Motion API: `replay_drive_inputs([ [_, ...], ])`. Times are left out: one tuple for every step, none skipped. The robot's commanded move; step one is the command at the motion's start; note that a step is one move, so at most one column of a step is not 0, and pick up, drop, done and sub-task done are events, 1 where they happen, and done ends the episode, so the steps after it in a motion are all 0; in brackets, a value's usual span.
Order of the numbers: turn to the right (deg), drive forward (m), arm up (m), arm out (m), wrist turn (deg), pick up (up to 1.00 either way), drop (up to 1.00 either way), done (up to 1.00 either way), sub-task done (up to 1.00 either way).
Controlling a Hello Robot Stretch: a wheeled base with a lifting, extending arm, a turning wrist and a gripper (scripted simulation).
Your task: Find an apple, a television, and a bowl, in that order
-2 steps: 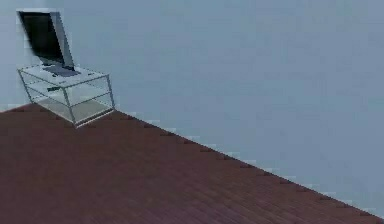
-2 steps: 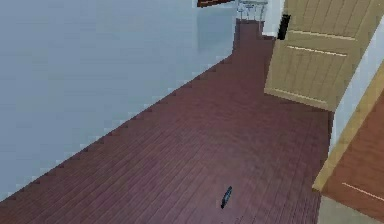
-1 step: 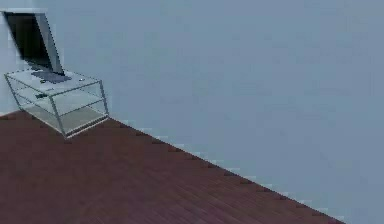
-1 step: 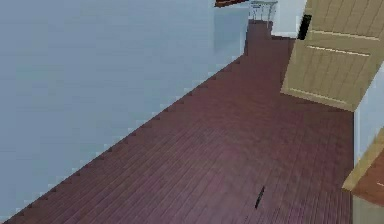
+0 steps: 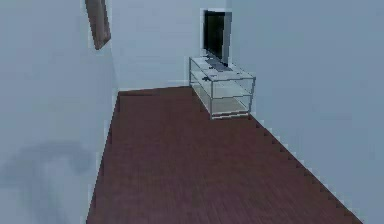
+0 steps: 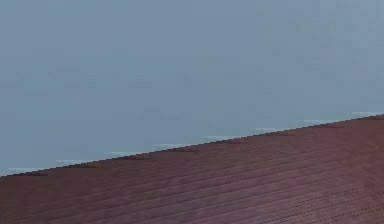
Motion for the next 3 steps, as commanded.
replay_drive_inputs([
  [0.0, 1.0, 0.0, 0.0, 0.0, 0.0, 0.0, 0.0, 0.0],
  [0.0, 0.9, 0.0, 0.0, 0.0, 0.0, 0.0, 0.0, 0.0],
  [15.0, 0.0, 0.0, 0.0, 0.0, 0.0, 0.0, 0.0, 0.0],
])
